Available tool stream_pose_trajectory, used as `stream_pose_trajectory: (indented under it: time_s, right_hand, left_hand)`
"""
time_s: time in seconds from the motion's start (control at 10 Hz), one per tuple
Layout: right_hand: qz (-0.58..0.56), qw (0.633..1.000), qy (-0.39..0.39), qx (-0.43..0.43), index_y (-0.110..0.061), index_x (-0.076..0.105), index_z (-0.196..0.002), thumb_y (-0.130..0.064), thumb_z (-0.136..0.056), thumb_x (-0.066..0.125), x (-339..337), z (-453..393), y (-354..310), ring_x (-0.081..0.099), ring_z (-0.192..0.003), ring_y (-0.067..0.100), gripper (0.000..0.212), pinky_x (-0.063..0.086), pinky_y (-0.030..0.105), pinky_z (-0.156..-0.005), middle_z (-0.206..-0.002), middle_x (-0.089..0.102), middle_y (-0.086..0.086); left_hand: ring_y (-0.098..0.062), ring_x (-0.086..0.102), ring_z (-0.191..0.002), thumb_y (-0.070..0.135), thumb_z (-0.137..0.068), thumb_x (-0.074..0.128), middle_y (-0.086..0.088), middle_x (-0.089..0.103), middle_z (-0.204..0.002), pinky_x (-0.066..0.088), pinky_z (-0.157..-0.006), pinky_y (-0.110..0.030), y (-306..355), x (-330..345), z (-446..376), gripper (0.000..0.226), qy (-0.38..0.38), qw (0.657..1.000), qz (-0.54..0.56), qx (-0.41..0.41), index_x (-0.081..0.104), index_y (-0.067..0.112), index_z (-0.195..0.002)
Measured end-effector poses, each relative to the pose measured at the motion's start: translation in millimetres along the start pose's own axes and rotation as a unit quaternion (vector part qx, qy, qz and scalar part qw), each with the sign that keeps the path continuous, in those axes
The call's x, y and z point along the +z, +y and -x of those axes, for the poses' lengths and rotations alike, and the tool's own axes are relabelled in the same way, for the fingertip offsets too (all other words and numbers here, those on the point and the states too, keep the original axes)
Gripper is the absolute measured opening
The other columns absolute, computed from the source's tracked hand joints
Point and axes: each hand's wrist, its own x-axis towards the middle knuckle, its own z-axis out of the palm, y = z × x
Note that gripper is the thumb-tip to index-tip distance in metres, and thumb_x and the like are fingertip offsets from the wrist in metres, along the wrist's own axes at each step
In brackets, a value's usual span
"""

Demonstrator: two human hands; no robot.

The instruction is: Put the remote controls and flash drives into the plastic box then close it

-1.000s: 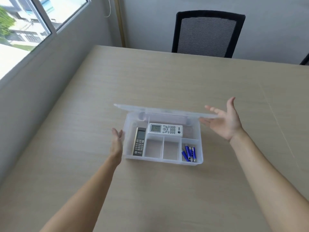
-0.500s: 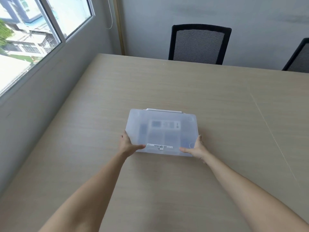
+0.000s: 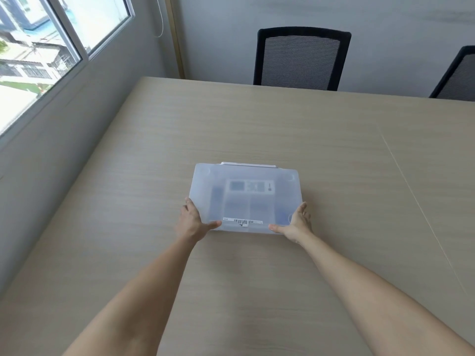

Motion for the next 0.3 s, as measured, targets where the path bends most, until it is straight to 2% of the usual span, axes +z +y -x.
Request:
stream_pose_trajectory:
  time_s: [0.1,0.2,0.3]
  right_hand:
    - [0.042,0.999,0.005,-0.01,-0.005,-0.023,-0.149,-0.058,-0.063,0.078,-2.7,8.0,-0.9,0.011,-0.148,0.029,0.142,0.022,0.04,-0.118,-0.158,0.011,0.016]
    - [0.056,0.997,0.031,-0.052,-0.006,-0.018,-0.151,-0.059,-0.071,0.072,-4.9,22.6,-5.2,-0.01,-0.15,0.034,0.131,0.008,0.047,-0.12,-0.161,-0.01,0.02]
    - [-0.044,0.983,0.083,-0.155,-0.008,-0.001,-0.154,-0.046,-0.079,0.071,-34.1,42.8,-16.2,0.003,-0.151,0.029,0.111,0.013,0.041,-0.121,-0.162,0.005,0.018]
  left_hand:
    - [-0.026,0.018,-0.148,0.065,-0.064,0.073,-0.008,0.01,-0.161,0.028,-0.112,-0.058,4.2,-1.1,9.8,0.128,0.029,0.997,-0.064,-0.01,-0.003,0.012,-0.153]
    - [-0.028,0.003,-0.151,0.067,-0.066,0.069,-0.012,-0.006,-0.163,0.022,-0.114,-0.058,-0.1,2.2,32.1,0.127,0.096,0.995,-0.034,0.018,-0.007,0.016,-0.153]
    - [-0.028,0.003,-0.151,0.059,-0.074,0.069,-0.015,-0.003,-0.162,0.018,-0.117,-0.054,-27.9,-1.4,58.0,0.115,0.201,0.976,0.068,0.048,0.0,0.015,-0.154]
